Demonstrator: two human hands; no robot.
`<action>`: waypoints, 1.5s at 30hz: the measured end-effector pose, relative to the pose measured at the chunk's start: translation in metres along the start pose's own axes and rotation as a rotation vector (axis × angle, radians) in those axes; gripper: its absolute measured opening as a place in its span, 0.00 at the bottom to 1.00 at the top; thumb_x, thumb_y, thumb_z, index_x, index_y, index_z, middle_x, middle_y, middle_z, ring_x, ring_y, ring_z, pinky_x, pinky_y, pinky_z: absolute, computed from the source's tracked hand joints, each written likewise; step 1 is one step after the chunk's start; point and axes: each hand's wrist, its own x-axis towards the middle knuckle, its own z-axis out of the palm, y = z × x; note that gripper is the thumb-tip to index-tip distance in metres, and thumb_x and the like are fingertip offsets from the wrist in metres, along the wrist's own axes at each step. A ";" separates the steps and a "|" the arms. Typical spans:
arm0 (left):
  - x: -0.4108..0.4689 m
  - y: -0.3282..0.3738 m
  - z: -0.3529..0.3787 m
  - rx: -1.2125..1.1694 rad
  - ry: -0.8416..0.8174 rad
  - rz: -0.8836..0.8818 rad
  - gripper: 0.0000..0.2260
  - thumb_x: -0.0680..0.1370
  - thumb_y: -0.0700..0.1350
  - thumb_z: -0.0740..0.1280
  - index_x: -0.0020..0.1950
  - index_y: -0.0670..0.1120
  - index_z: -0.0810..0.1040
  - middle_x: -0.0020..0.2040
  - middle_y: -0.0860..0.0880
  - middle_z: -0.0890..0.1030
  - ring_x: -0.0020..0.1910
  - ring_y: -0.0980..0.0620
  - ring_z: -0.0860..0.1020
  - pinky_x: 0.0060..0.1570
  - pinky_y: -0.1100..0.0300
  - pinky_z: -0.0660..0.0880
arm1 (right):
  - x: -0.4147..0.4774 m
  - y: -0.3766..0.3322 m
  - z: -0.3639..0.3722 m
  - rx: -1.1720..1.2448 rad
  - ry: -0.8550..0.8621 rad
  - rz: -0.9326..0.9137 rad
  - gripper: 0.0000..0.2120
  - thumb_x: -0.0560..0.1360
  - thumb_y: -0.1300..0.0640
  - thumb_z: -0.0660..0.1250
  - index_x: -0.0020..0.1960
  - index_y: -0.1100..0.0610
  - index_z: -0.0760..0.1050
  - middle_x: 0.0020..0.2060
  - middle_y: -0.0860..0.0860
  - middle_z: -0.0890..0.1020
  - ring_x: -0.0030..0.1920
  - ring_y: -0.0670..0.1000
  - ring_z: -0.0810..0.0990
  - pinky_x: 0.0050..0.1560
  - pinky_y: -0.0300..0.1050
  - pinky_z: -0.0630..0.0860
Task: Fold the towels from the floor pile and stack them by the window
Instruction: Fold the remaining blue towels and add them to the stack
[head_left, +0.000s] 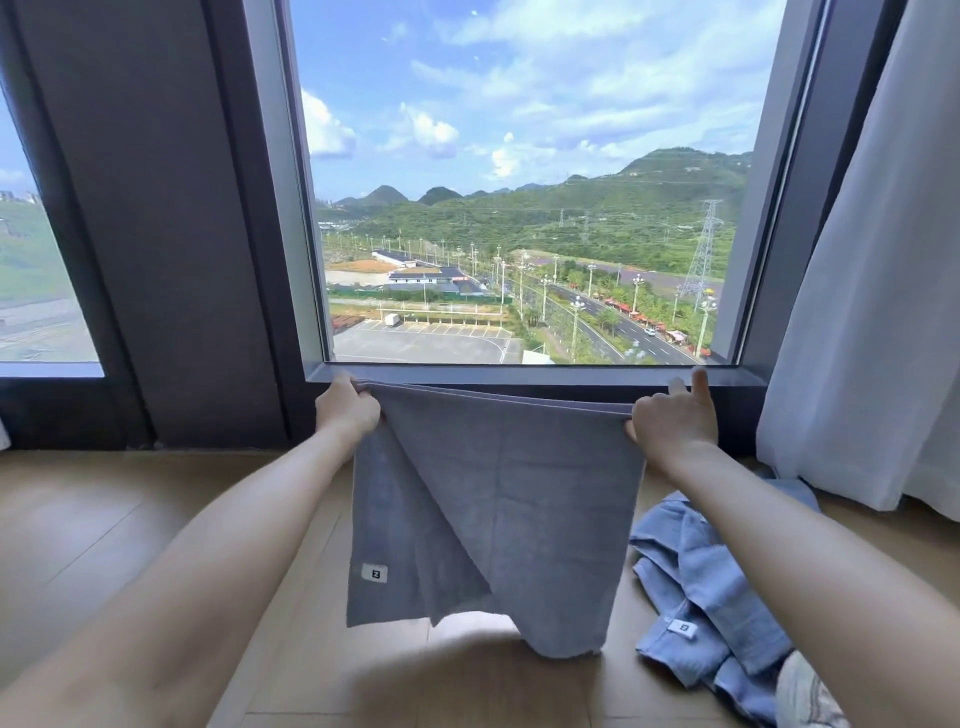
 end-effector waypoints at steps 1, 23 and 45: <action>0.000 0.000 0.001 -0.001 -0.038 -0.018 0.15 0.77 0.37 0.55 0.63 0.40 0.68 0.61 0.39 0.73 0.53 0.41 0.75 0.49 0.57 0.71 | 0.000 0.001 0.001 -0.030 0.013 -0.005 0.13 0.79 0.62 0.54 0.45 0.52 0.75 0.46 0.48 0.82 0.64 0.54 0.69 0.72 0.56 0.46; -0.009 -0.006 -0.007 0.178 -0.127 0.224 0.05 0.78 0.41 0.64 0.48 0.45 0.79 0.48 0.42 0.79 0.45 0.44 0.76 0.47 0.55 0.74 | 0.006 0.010 -0.002 0.515 -0.027 0.253 0.12 0.74 0.71 0.57 0.35 0.61 0.66 0.38 0.56 0.71 0.45 0.59 0.75 0.39 0.45 0.70; -0.010 -0.005 -0.020 0.443 0.006 0.199 0.13 0.77 0.40 0.60 0.51 0.52 0.82 0.51 0.46 0.81 0.51 0.44 0.77 0.40 0.57 0.69 | 0.018 0.011 0.000 0.700 0.030 0.235 0.09 0.76 0.64 0.59 0.38 0.64 0.72 0.39 0.59 0.75 0.39 0.57 0.72 0.37 0.43 0.67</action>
